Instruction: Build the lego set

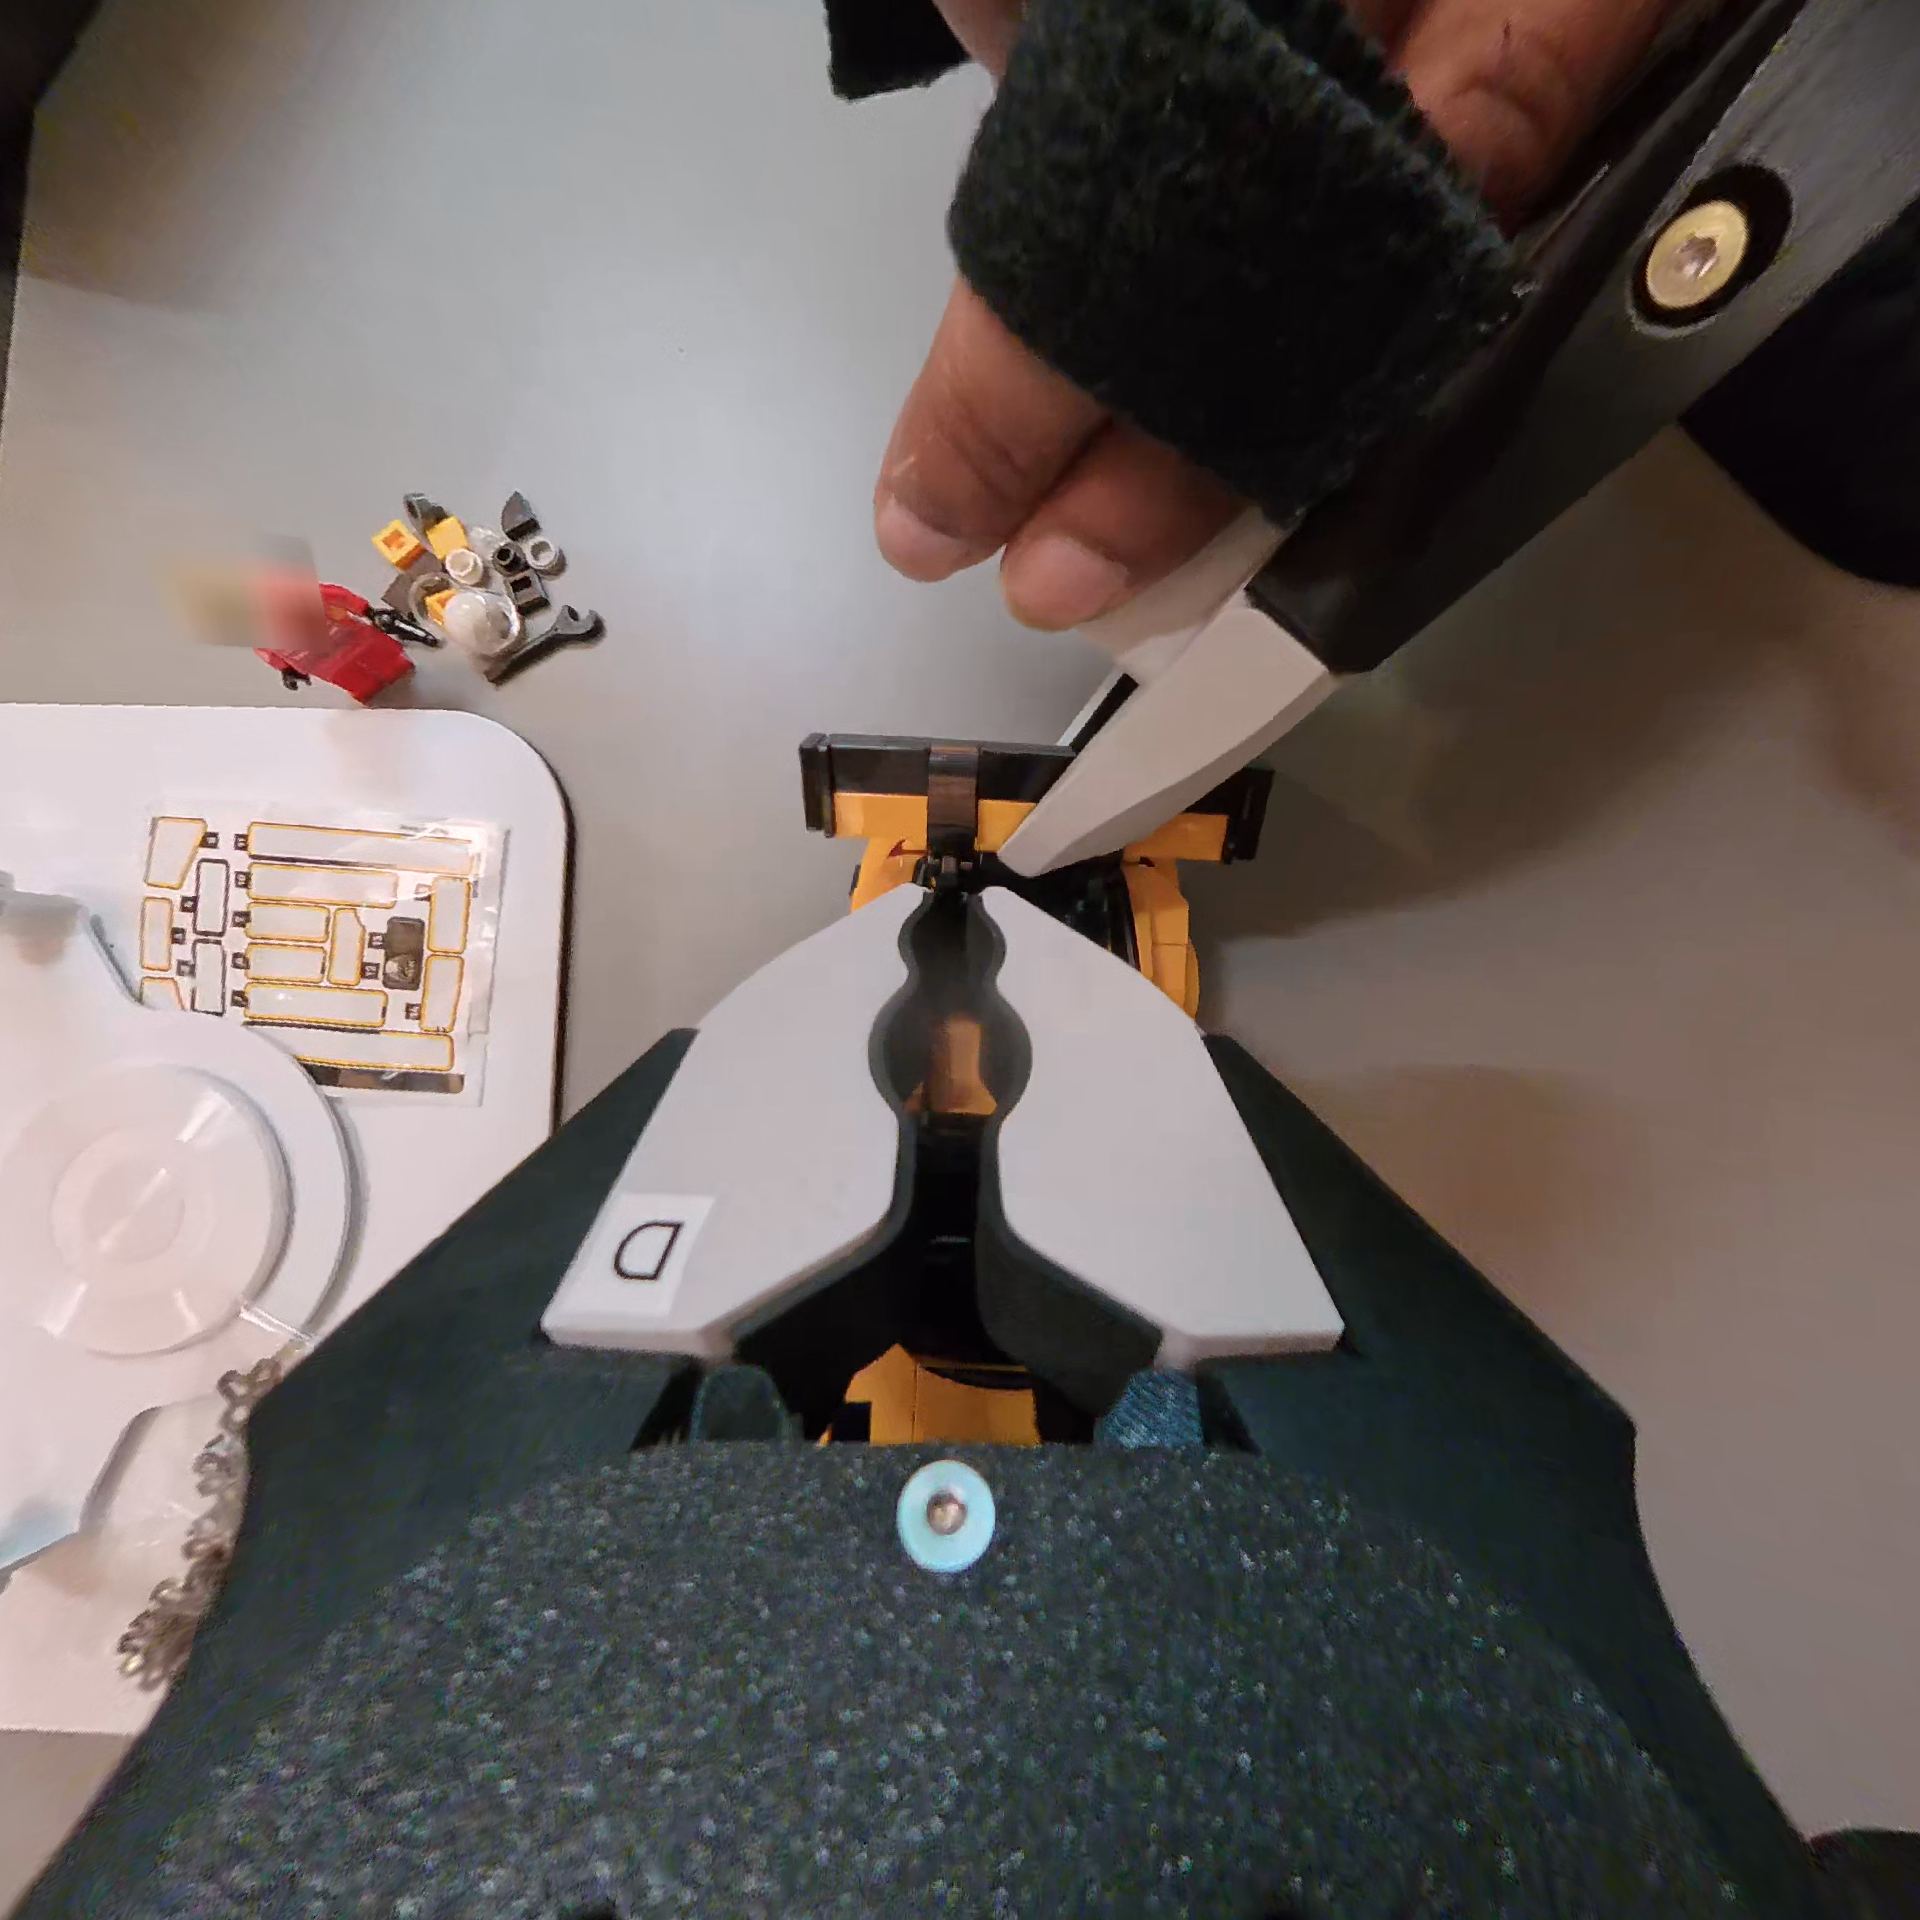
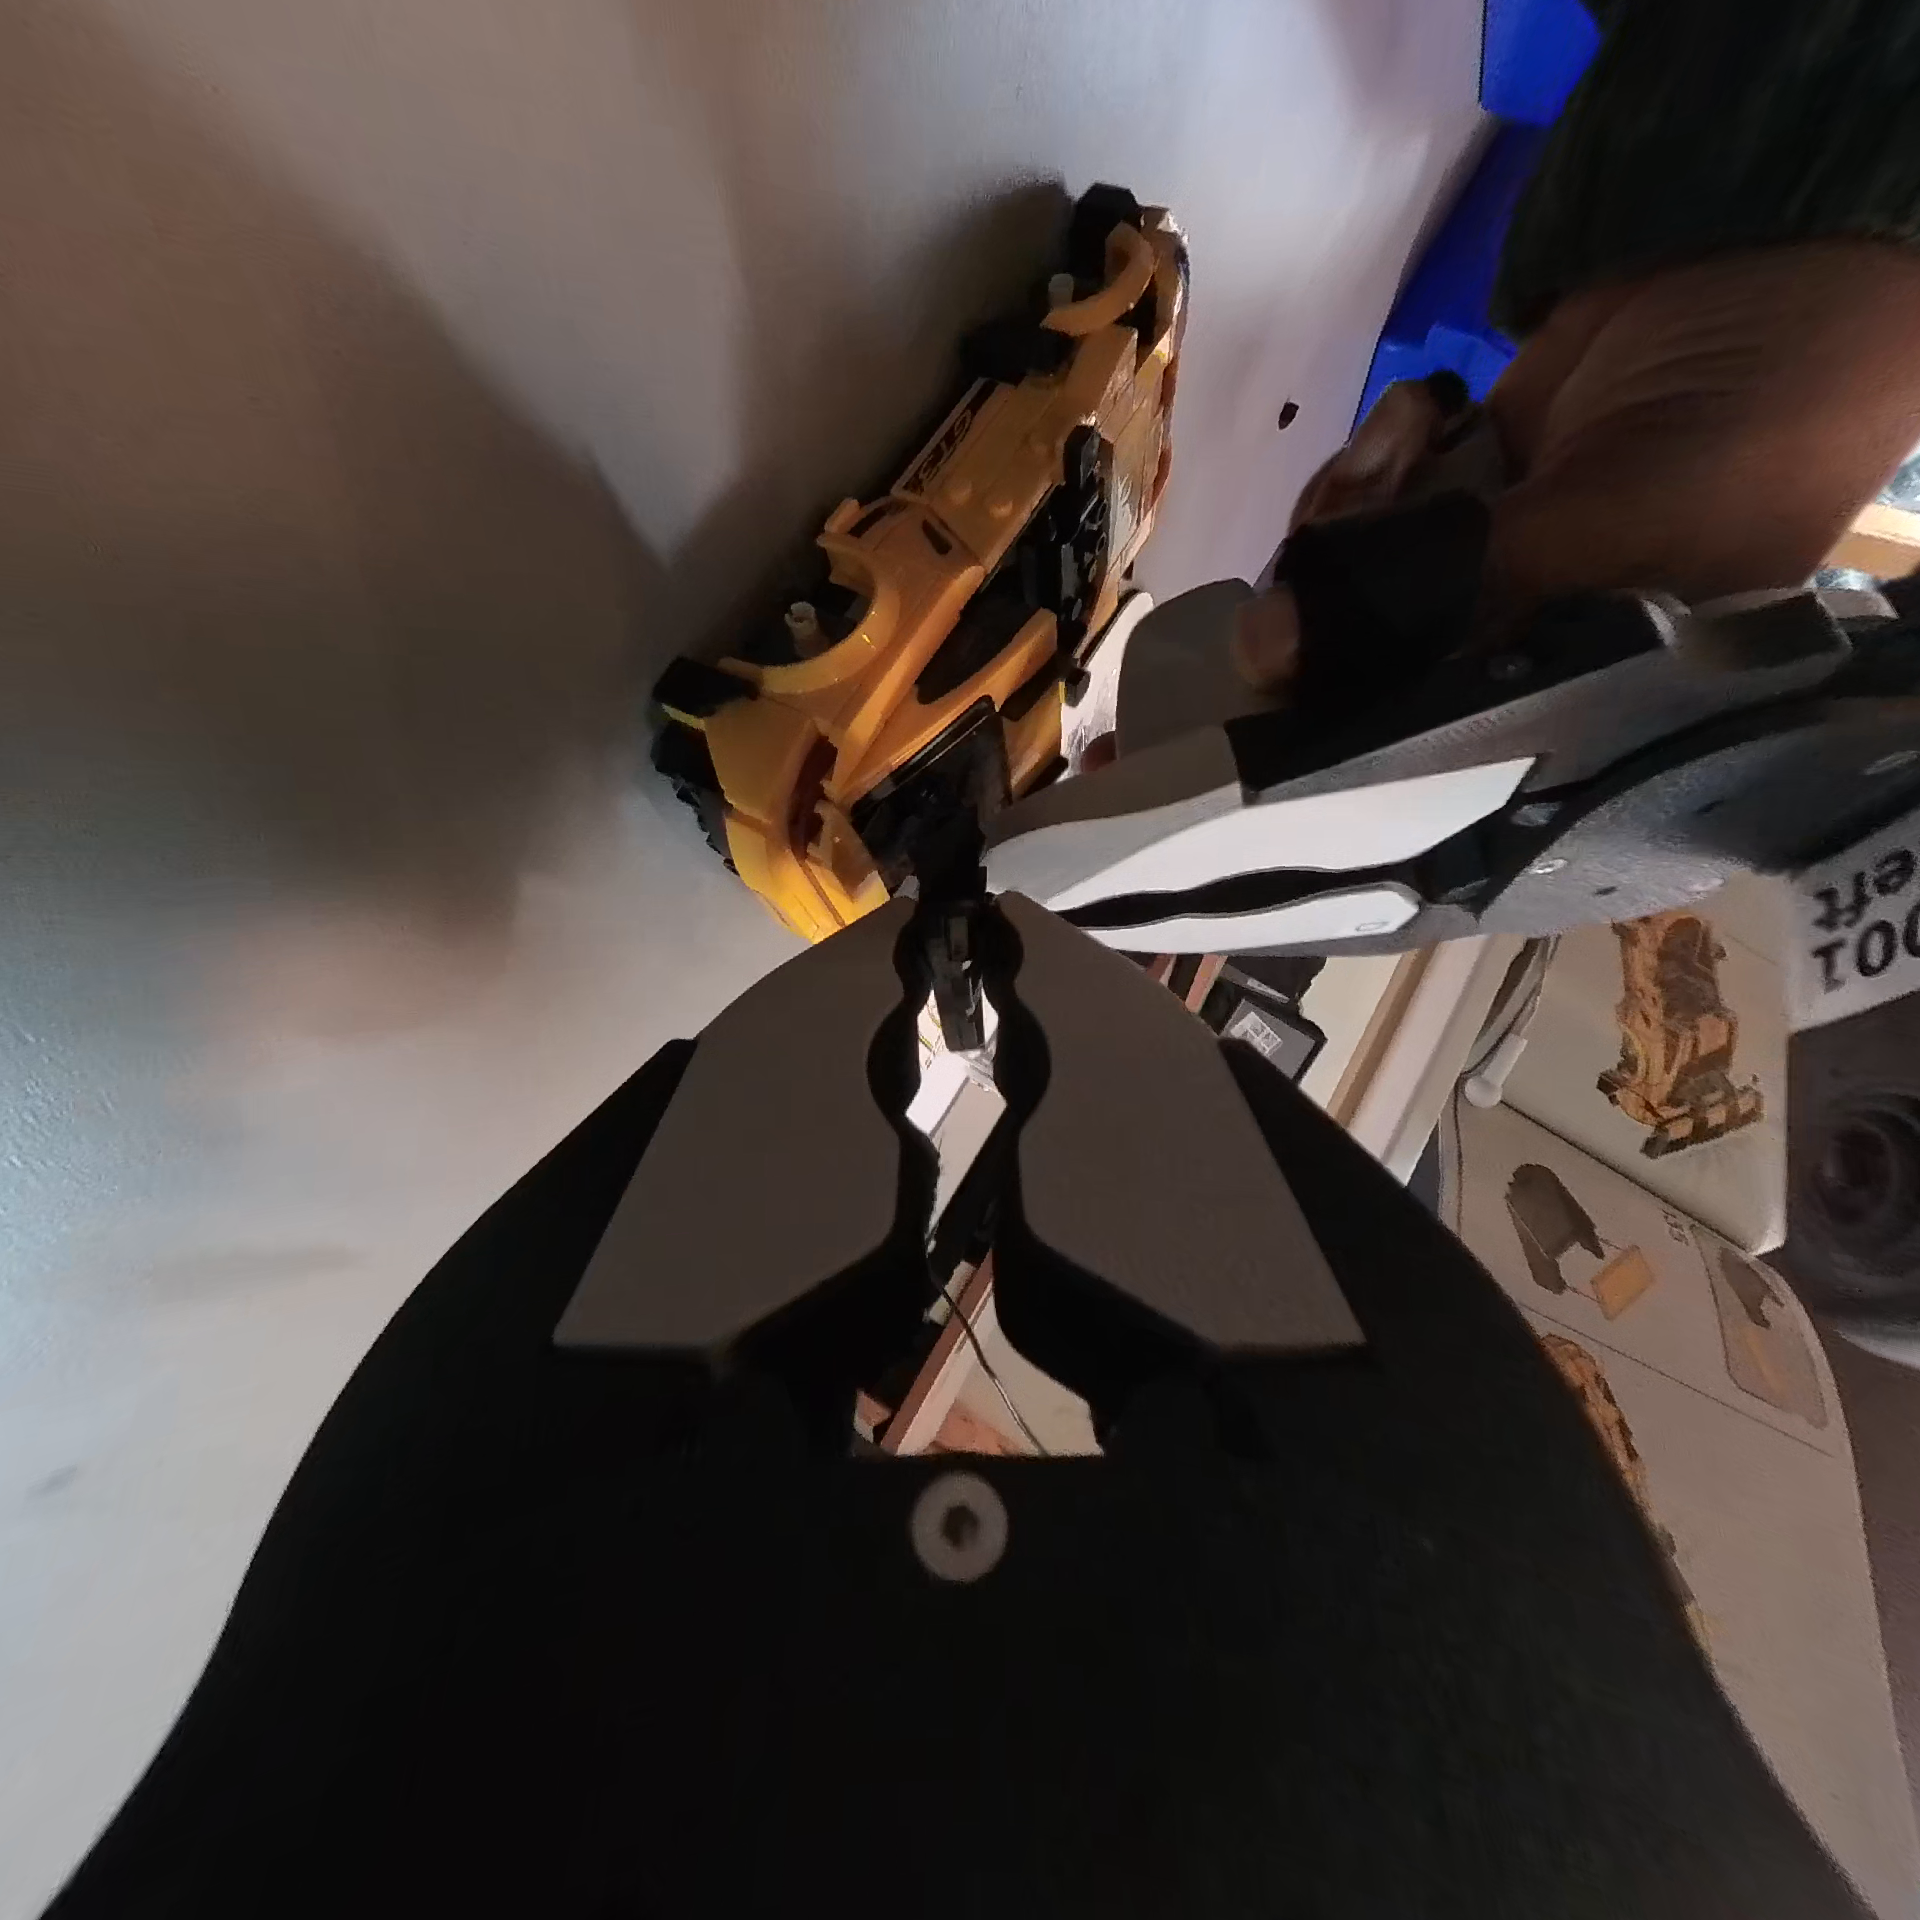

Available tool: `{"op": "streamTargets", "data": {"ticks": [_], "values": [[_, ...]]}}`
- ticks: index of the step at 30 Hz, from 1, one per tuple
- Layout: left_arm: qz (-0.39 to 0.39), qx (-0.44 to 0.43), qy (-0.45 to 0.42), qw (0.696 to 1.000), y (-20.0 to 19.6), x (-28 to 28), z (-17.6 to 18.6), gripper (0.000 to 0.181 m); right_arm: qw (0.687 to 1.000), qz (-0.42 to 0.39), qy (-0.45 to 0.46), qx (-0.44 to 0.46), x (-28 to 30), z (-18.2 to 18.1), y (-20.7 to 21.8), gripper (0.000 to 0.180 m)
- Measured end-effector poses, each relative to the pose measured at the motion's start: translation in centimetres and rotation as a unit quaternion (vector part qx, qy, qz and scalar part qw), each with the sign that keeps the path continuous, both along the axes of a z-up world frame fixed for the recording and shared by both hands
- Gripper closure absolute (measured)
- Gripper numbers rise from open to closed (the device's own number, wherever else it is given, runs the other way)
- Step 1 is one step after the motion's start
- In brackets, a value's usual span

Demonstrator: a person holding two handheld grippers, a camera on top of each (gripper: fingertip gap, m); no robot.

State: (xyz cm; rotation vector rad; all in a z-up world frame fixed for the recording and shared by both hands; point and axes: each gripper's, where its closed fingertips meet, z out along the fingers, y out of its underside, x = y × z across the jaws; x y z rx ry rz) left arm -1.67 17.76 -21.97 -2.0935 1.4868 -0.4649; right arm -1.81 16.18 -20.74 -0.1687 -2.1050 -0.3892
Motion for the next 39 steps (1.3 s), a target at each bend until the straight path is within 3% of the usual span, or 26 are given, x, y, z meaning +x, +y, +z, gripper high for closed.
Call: {"op": "streamTargets", "data": {"ticks": [19, 21, 26, 32, 39], "values": [[-0.006, -0.014, -0.007, 1.0, -0.2, 0.0, -0.1, 0.176, 1.0, -0.009, -0.004, -0.008, 0.0, -0.3, -0.1, 0.171], [0.002, -0.021, -0.026, 0.999, -0.2, -0.4, 0.8, 0.167, 1.0, -0.014, 0.0, -0.01, 0.0, -0.3, 0.0, 0.171], [0.005, 0.002, -0.04, 0.999, -0.3, -1.6, 3.0, 0.176, 1.0, -0.021, -0.002, -0.01, 0.0, -0.3, 0.1, 0.171], [-0.022, 0.004, -0.019, 1.0, -2.5, -0.9, 1.3, 0.175, 0.999, -0.046, -0.013, 0.006, -0.1, -0.3, 0.4, 0.171], [-0.026, 0.013, -0.021, 0.999, -2.1, -0.2, 1.0, 0.174, 0.996, -0.079, -0.017, 0.03, -0.1, -0.3, 1.1, 0.171]]}}
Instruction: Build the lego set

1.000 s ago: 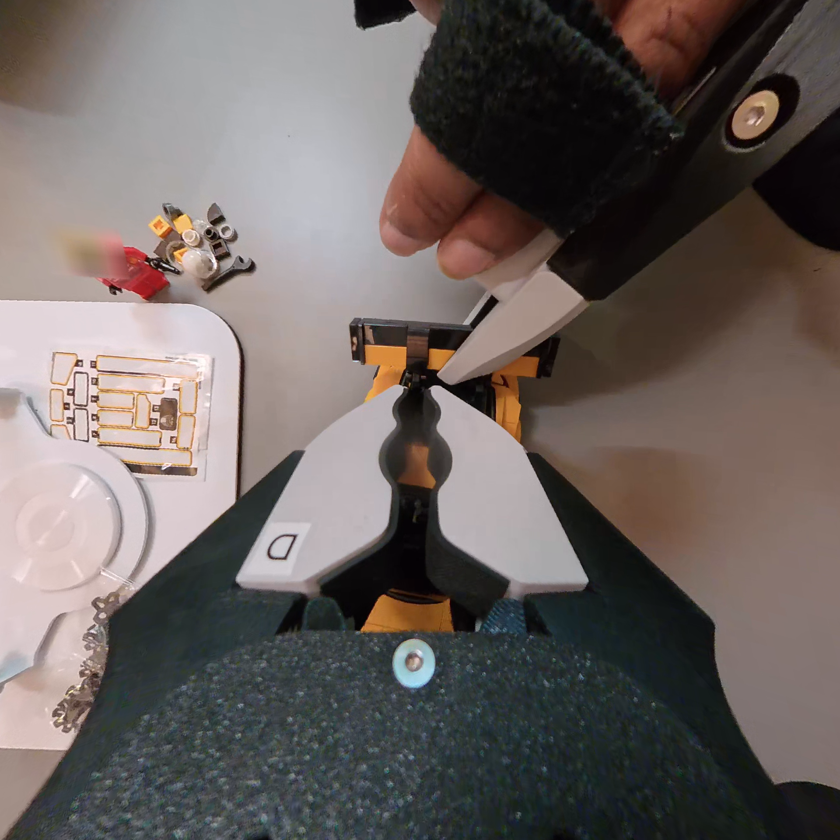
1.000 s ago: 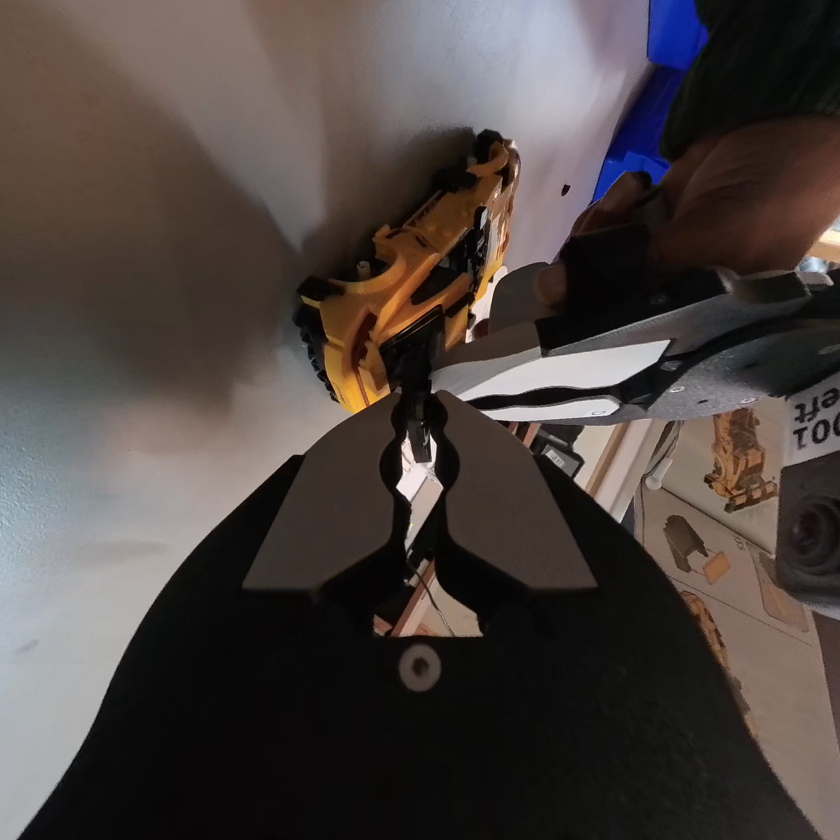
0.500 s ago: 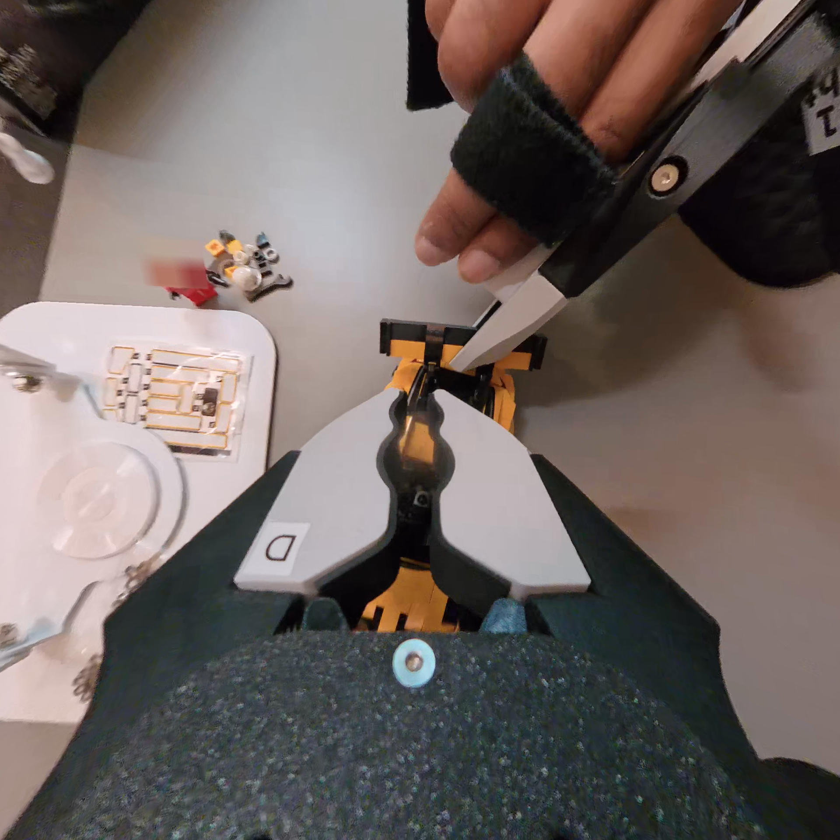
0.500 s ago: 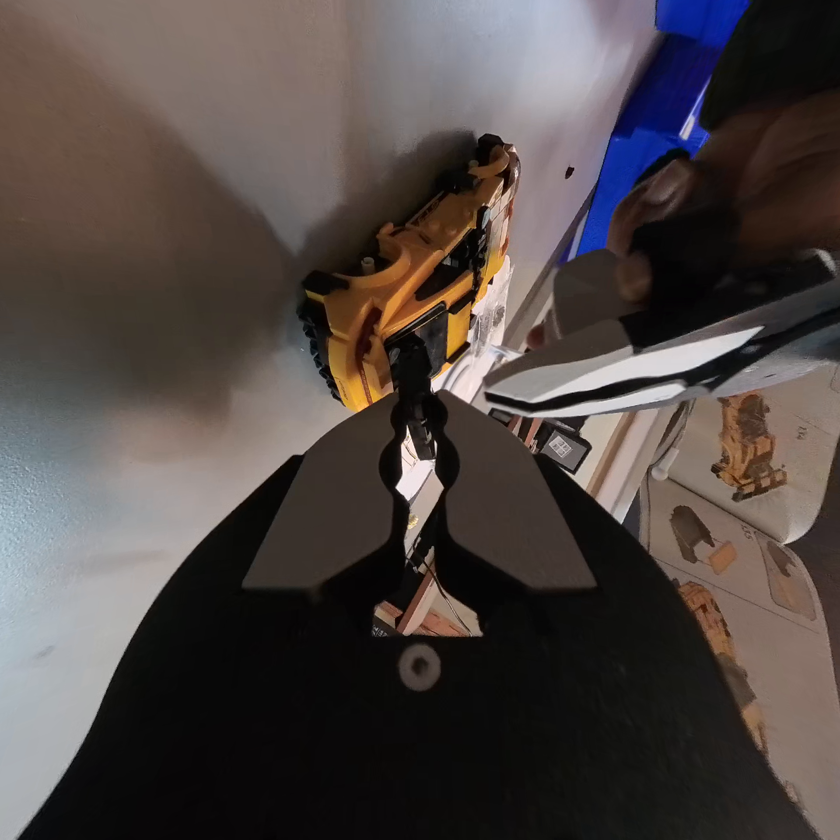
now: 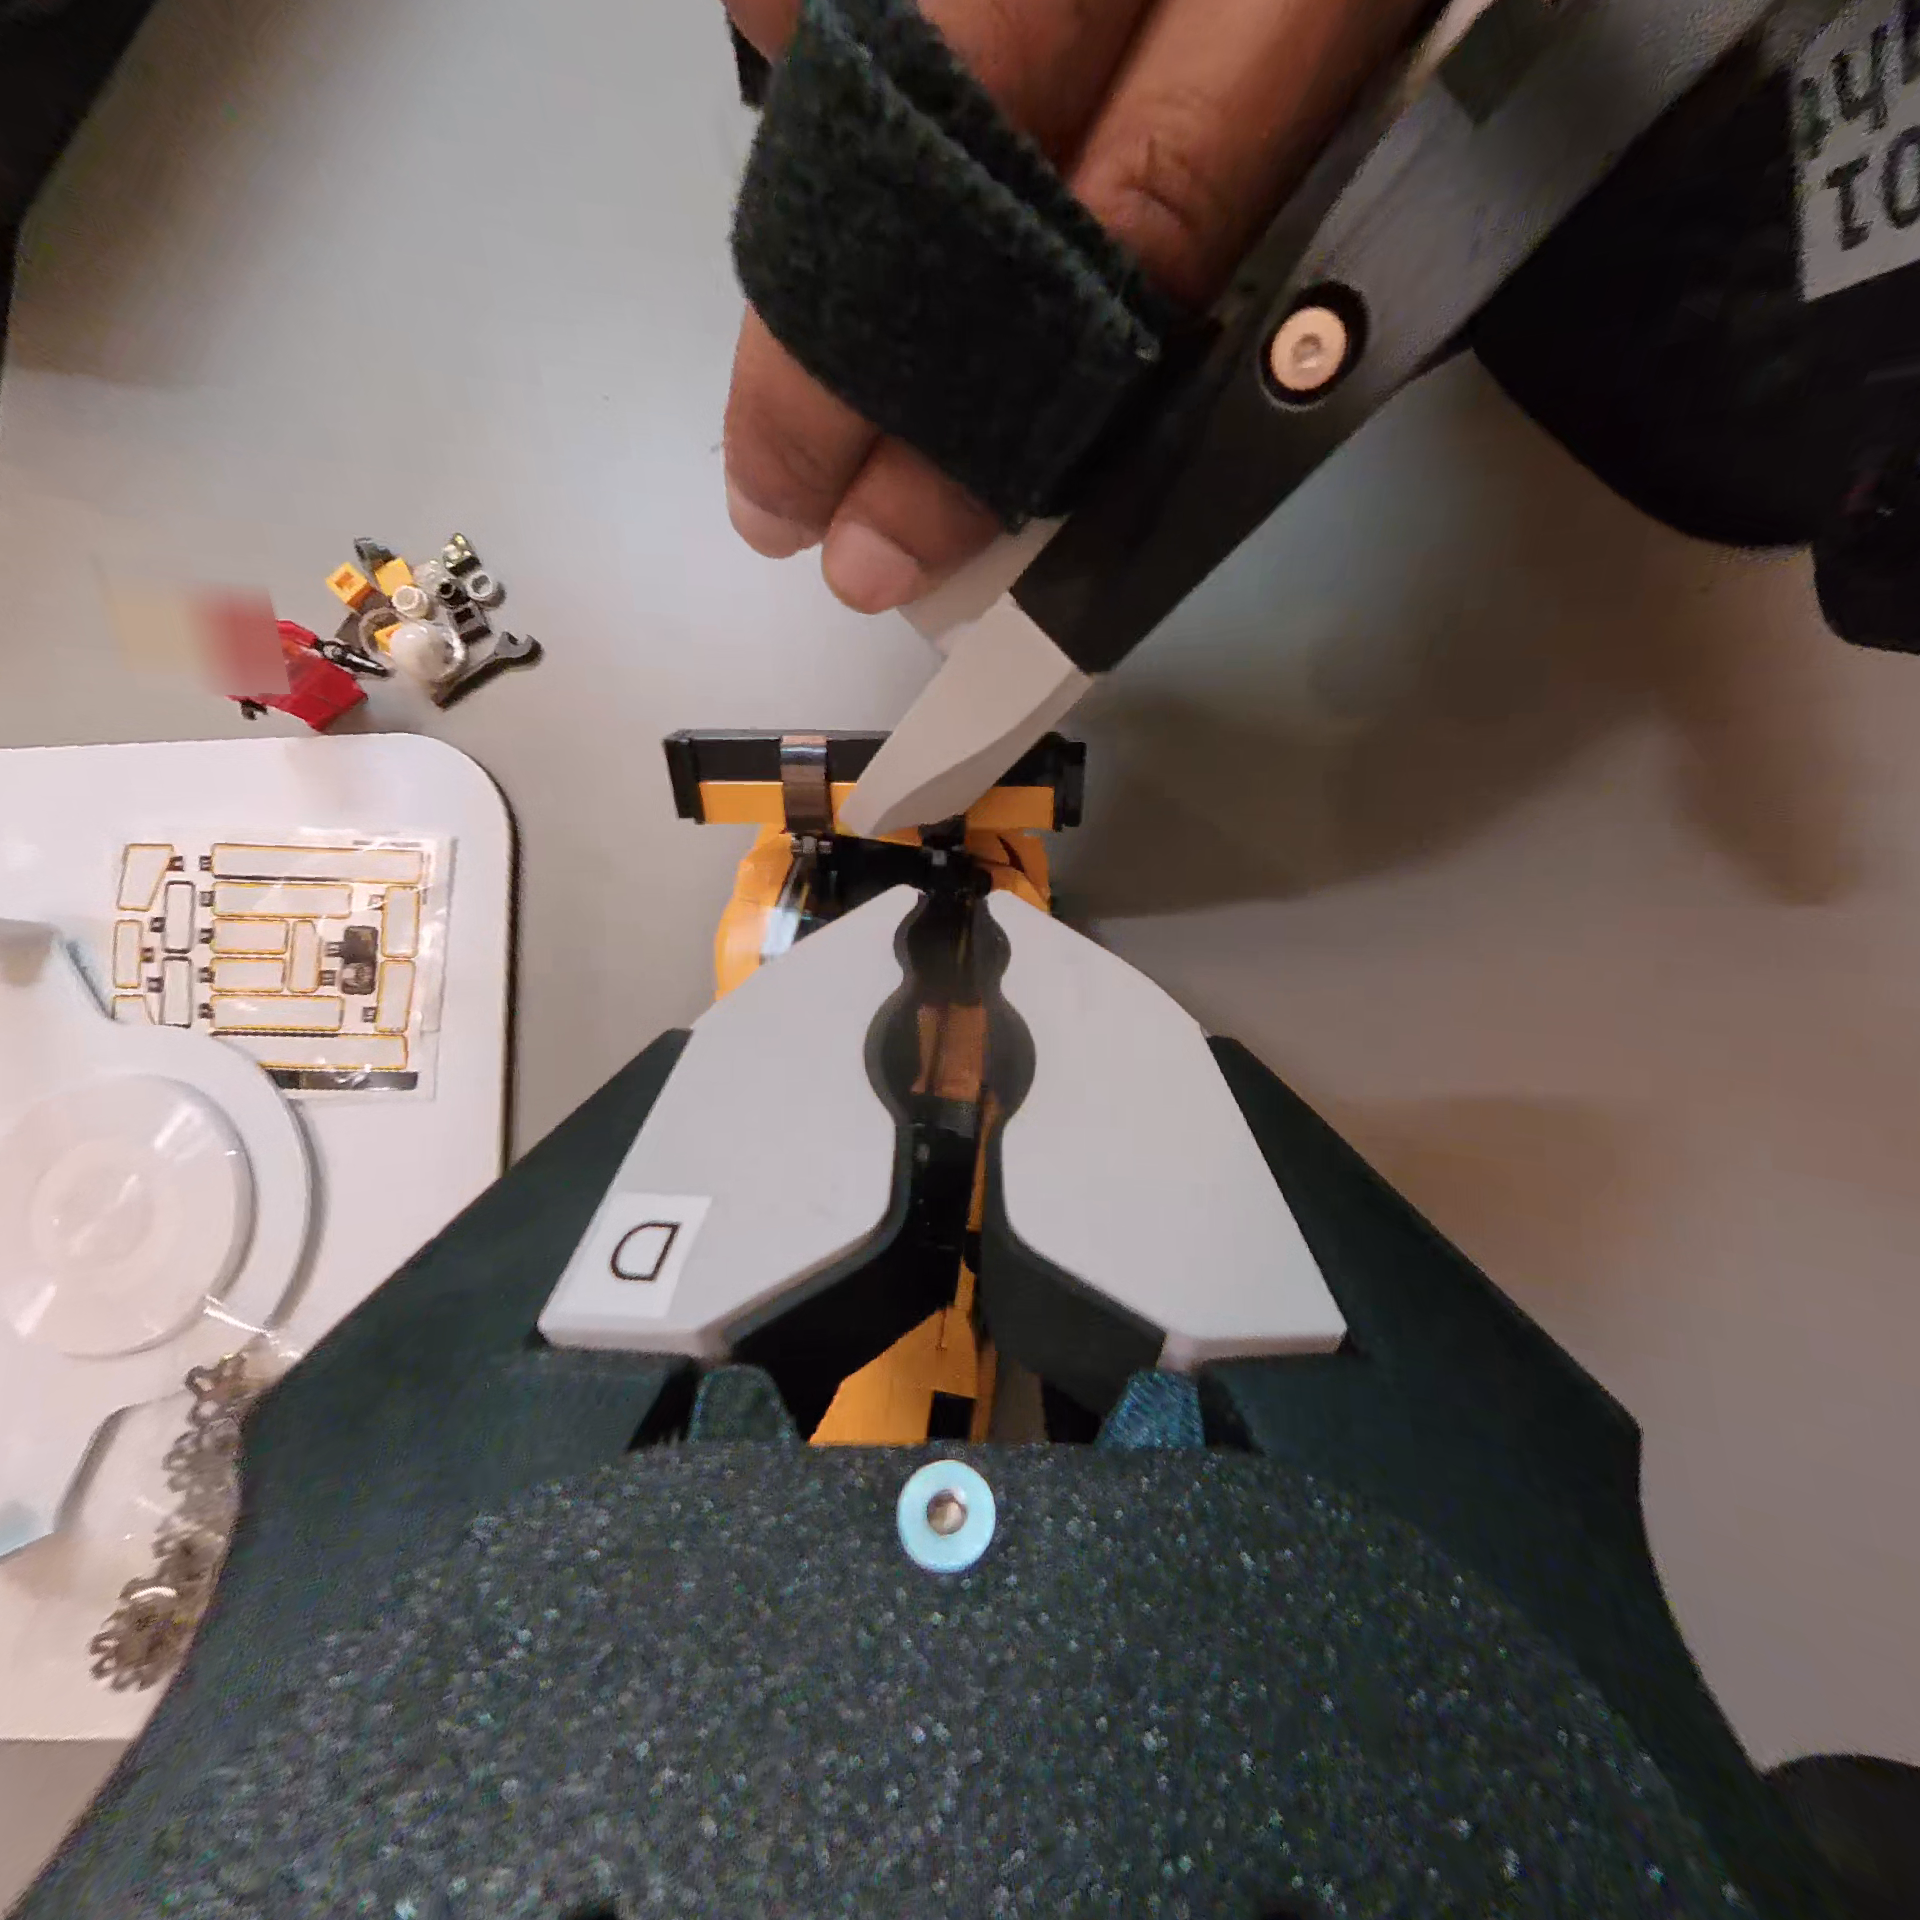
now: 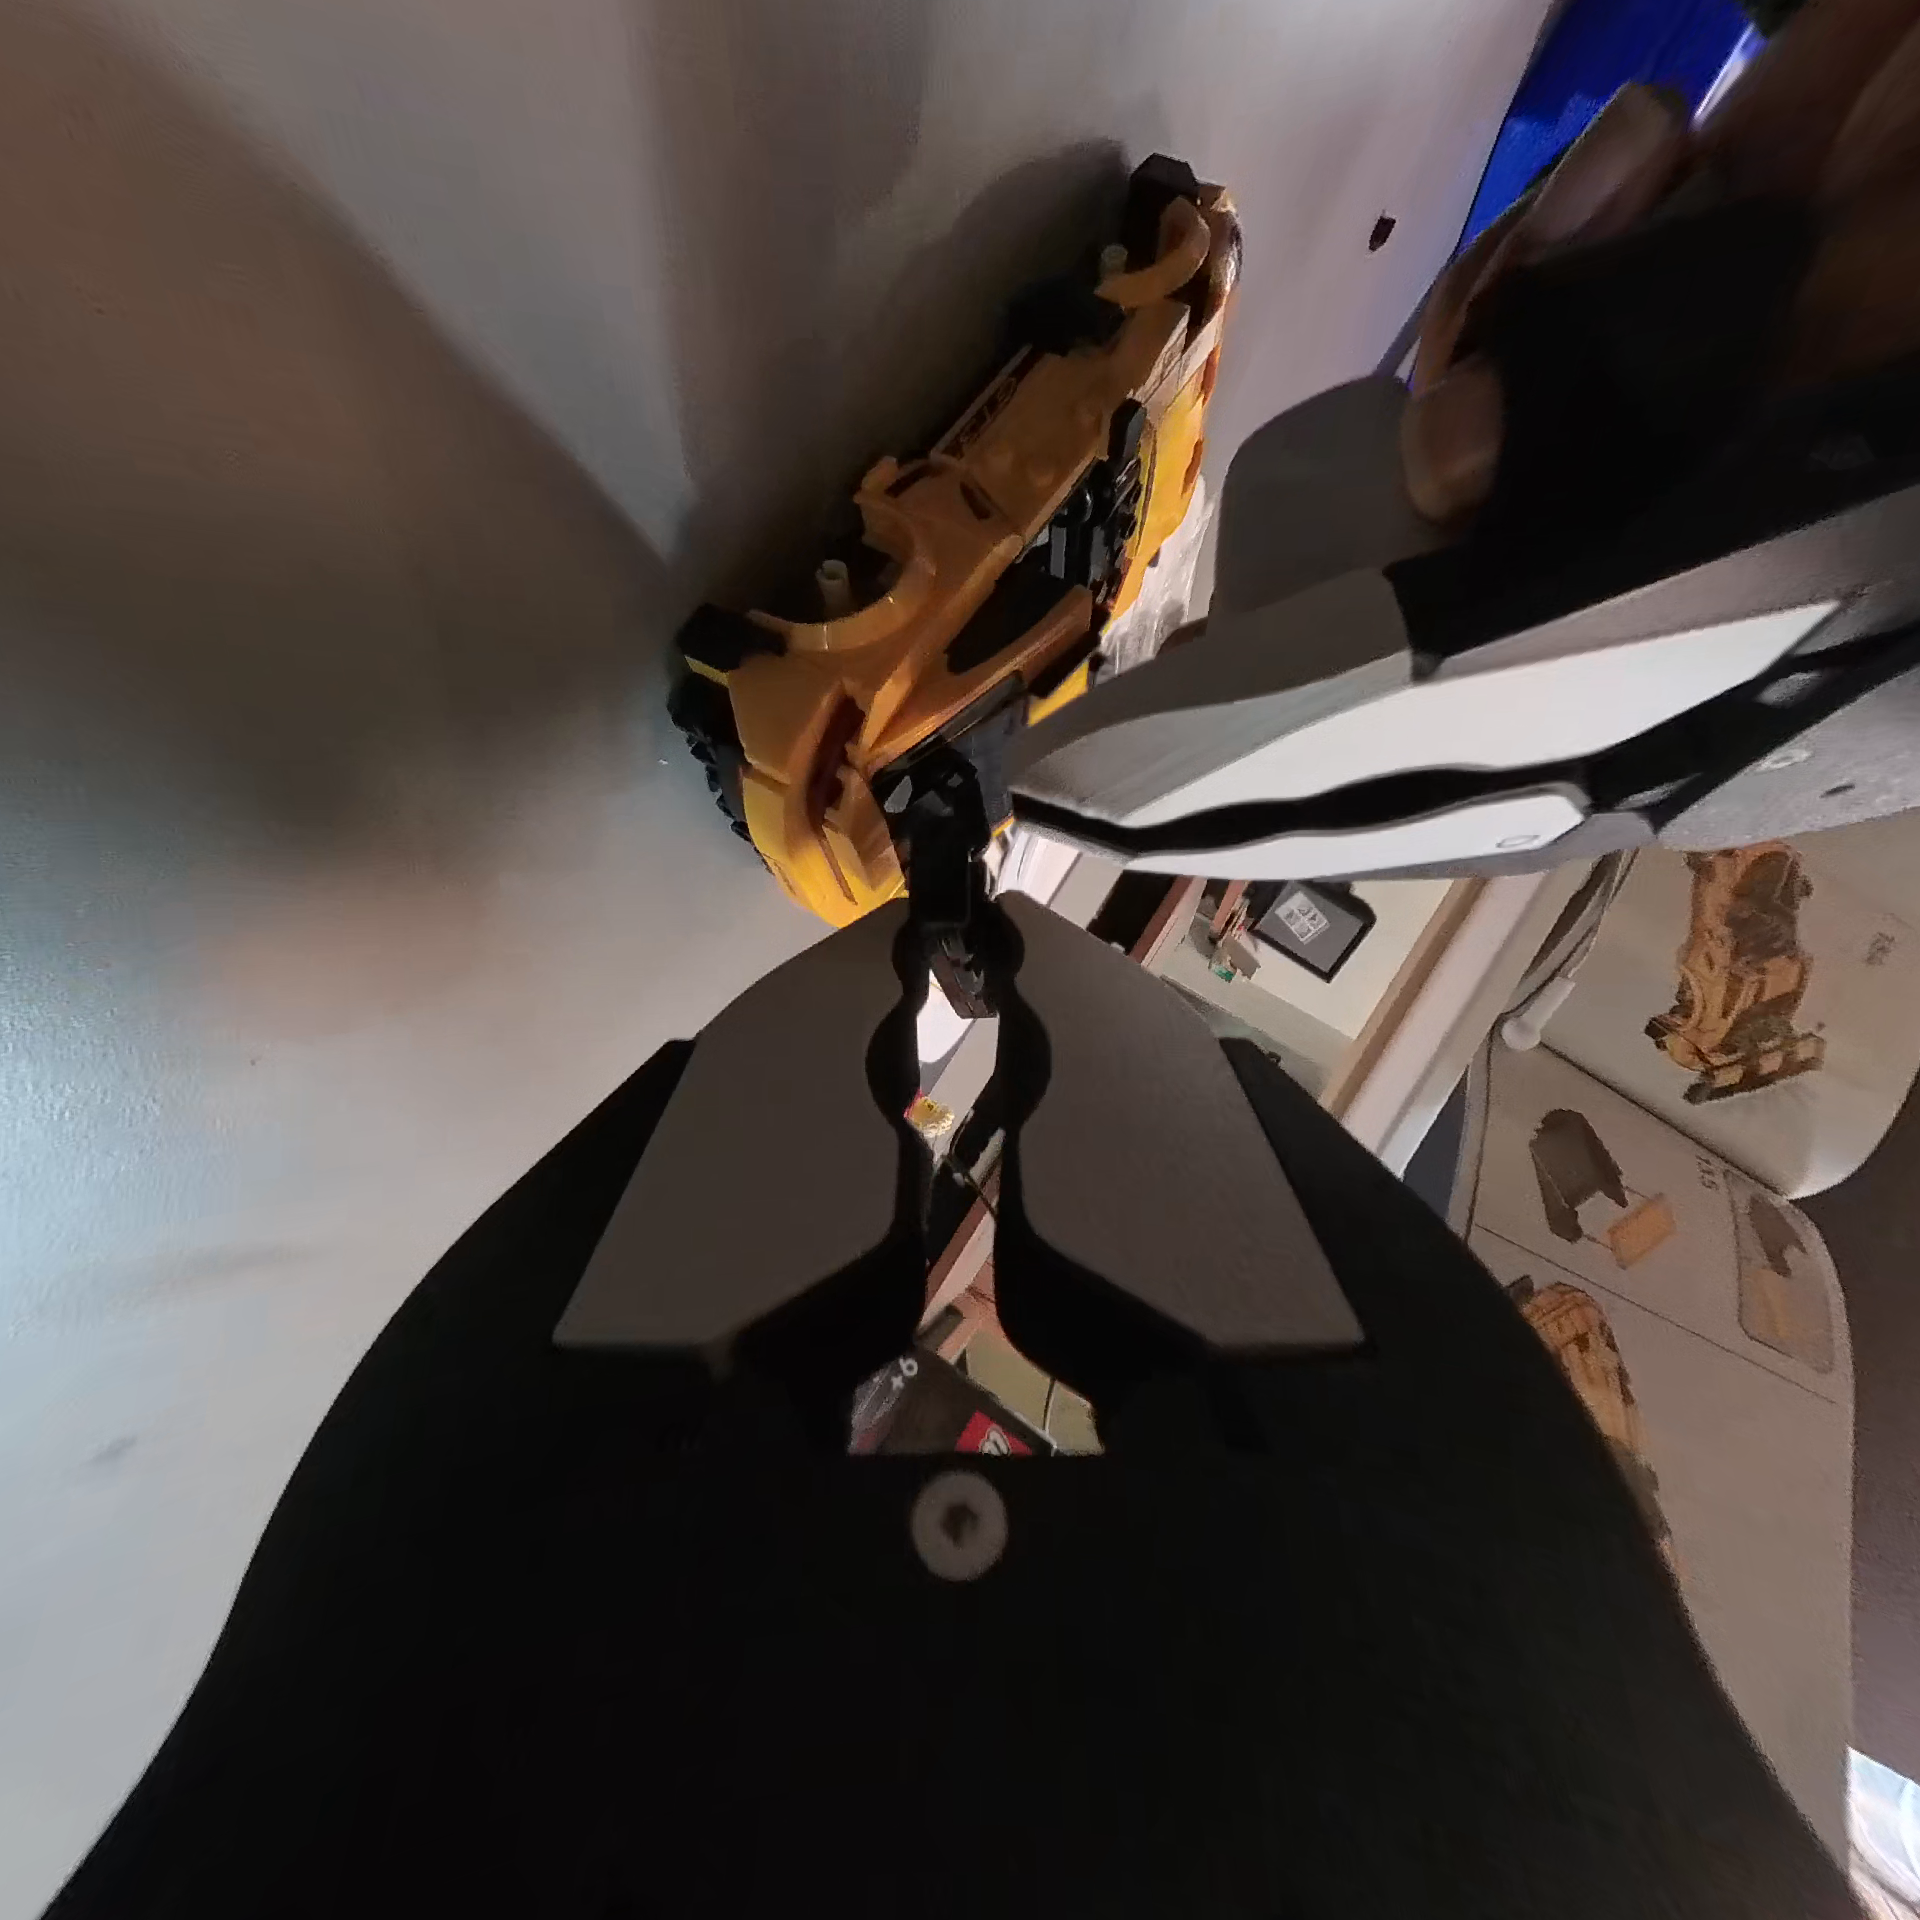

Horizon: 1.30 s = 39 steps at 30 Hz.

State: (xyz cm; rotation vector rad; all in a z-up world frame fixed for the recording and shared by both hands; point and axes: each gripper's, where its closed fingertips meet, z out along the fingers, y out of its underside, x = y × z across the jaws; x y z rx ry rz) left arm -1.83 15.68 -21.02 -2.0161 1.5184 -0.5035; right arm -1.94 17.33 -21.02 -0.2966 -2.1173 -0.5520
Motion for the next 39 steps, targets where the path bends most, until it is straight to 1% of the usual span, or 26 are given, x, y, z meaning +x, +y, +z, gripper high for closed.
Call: {"op": "streamTargets", "data": {"ticks": [6, 12, 16, 23, 30, 32, 36, 39], "values": [[-0.008, 0.017, 0.016, 1.0, 0.4, 0.4, -0.2, 0.178, 1.0, -0.01, -0.007, 0.007, 0.0, 0.0, 0.1, 0.17], [-0.015, 0.022, 0.017, 0.999, 0.4, 0.3, -0.3, 0.178, 1.0, -0.011, -0.007, 0.002, -0.1, 0.0, 0.1, 0.171], [-0.023, 0.023, -0.001, 0.999, 0.4, 0.3, -0.4, 0.178, 1.0, -0.01, -0.011, 0.0, -0.1, 0.0, 0.1, 0.171], [-0.009, 0.011, -0.057, 0.998, 0.3, 0.3, -0.4, 0.178, 1.0, 0.002, -0.028, -0.01, -0.2, 0.0, 0.0, 0.171], [-0.018, 0.025, -0.059, 0.998, 0.3, 0.3, -0.6, 0.177, 0.999, 0.006, -0.035, -0.008, -0.1, -0.1, 0.0, 0.171], [-0.023, 0.023, -0.04, 0.999, 0.1, -0.1, -1.2, 0.178, 0.999, 0.007, -0.034, -0.008, -0.2, -0.1, -0.1, 0.171], [-0.018, 0.062, -0.041, 0.997, 0.0, -0.3, -1.2, 0.18, 0.999, 0.007, -0.039, -0.01, -0.4, -0.1, -0.2, 0.171], [-0.014, 0.04, -0.055, 0.998, -0.2, -0.2, -1.1, 0.181, 0.999, 0.009, -0.04, -0.011, -0.4, -0.1, -0.2, 0.171]]}}
